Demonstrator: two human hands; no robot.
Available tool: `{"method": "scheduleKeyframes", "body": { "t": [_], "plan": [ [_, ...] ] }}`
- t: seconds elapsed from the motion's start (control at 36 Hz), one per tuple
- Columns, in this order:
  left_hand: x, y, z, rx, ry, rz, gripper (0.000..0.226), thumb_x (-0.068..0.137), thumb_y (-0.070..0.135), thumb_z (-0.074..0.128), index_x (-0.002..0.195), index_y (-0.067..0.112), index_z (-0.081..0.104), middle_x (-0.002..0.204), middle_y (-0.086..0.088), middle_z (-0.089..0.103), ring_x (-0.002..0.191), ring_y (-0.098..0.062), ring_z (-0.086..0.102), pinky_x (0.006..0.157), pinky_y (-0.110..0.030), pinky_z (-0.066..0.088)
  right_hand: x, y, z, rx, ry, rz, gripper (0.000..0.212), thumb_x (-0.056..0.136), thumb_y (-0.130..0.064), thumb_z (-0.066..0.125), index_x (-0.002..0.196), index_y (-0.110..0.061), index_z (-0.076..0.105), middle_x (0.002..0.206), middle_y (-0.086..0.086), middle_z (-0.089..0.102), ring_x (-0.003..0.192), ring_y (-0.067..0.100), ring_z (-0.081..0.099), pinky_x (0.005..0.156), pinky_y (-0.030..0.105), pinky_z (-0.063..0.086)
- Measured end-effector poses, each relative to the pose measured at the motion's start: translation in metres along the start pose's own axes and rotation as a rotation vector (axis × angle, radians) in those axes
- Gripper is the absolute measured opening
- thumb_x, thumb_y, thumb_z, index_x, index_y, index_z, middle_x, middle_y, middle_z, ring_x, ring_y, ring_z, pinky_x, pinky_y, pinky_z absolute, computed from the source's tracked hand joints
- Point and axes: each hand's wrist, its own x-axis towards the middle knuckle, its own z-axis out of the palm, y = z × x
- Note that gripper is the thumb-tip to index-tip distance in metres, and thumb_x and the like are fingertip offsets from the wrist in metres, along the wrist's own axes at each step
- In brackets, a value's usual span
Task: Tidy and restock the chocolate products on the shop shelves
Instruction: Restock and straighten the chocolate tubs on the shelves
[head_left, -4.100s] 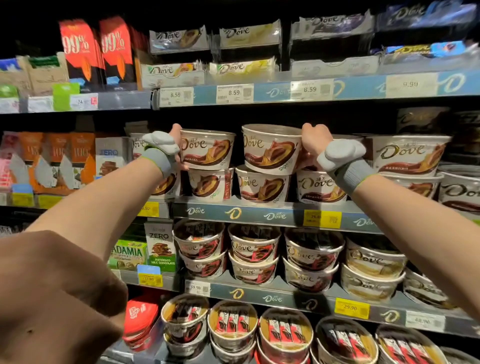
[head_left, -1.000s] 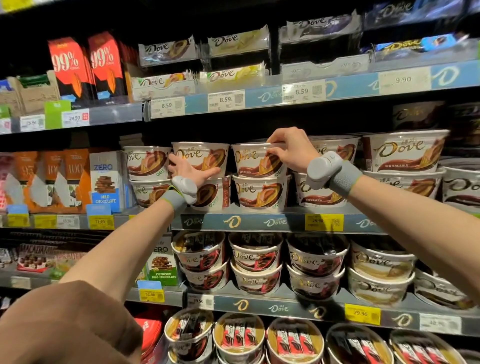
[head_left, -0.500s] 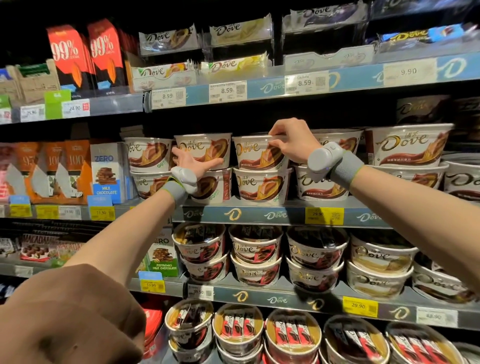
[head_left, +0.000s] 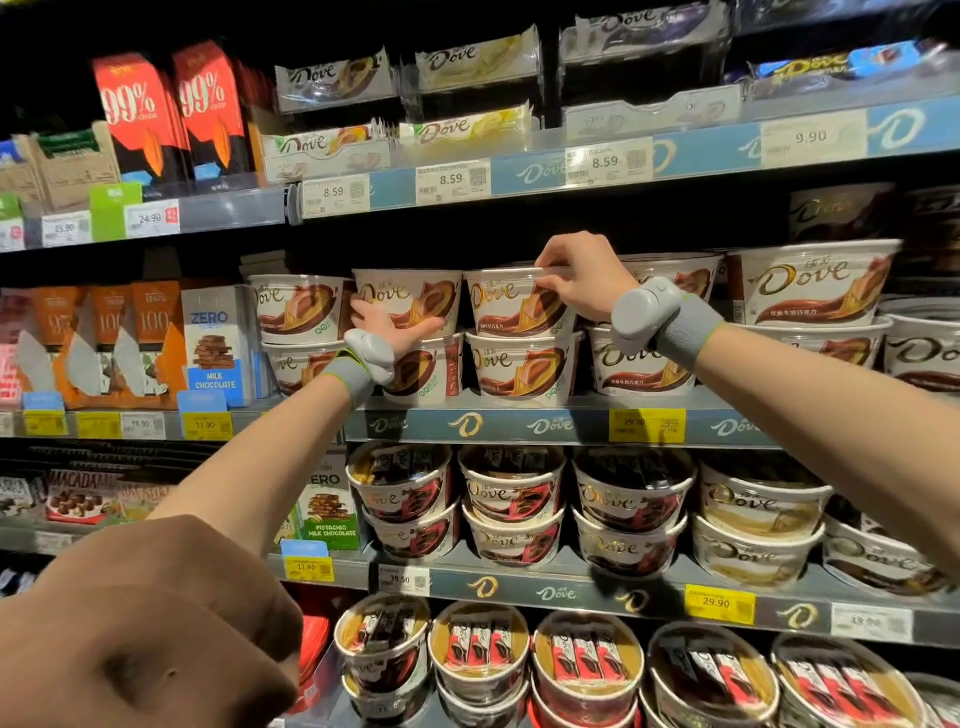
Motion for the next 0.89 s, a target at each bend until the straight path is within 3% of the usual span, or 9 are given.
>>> {"method": "scheduleKeyframes", "body": {
  "t": [0.22,0.36,0.56,0.72,0.89],
  "plan": [
    [0.001,0.002,-0.007,0.017,0.046,-0.015,0.13,0.065,0.064,0.072,0.142,-0.016,0.004,0.147,-0.028,0.029,0.139,-0.037,0.029,0.112,-0.045,0.028,0.002,0.001,0.0,-0.005,-0.006,0.003,0.022,0.09,-0.013,0.062,0.111,-0.007,0.063,0.114,0.008,0.063,0.095,0.01,0.053,0.081,0.018,0.04],
    [-0.001,0.002,-0.003,-0.062,0.037,-0.007,0.132,0.067,0.057,0.076,0.142,-0.015,-0.005,0.151,-0.03,0.018,0.142,-0.036,0.02,0.116,-0.044,0.021,0.004,0.002,-0.002,-0.015,-0.007,0.008,0.022,0.09,-0.013,0.062,0.111,-0.007,0.062,0.114,0.009,0.063,0.096,0.01,0.054,0.081,0.019,0.041],
    [0.001,-0.004,-0.01,-0.082,-0.043,-0.057,0.138,0.062,0.057,0.079,0.143,-0.01,-0.01,0.151,-0.028,0.021,0.14,-0.036,0.025,0.114,-0.047,0.026,0.007,0.001,-0.003,-0.038,-0.031,-0.004,0.02,0.089,-0.014,0.063,0.108,-0.008,0.063,0.113,0.008,0.062,0.096,0.011,0.054,0.081,0.02,0.04],
    [-0.001,0.001,-0.013,-0.026,0.003,-0.069,0.124,0.063,0.056,0.079,0.146,-0.006,0.012,0.149,-0.024,0.029,0.137,-0.037,0.031,0.11,-0.048,0.033,0.006,0.004,-0.004,-0.052,-0.048,-0.065,0.019,0.089,-0.01,0.062,0.107,-0.006,0.061,0.112,0.01,0.061,0.103,0.019,0.058,0.083,0.022,0.042],
    [0.0,-0.006,-0.012,-0.166,-0.007,-0.052,0.116,0.061,0.053,0.083,0.143,-0.002,0.022,0.142,-0.021,0.04,0.13,-0.034,0.042,0.105,-0.045,0.04,0.004,0.006,-0.005,-0.03,-0.07,-0.086,0.018,0.089,-0.009,0.062,0.106,-0.005,0.059,0.112,0.011,0.061,0.103,0.019,0.058,0.086,0.023,0.044]
  ]
}}
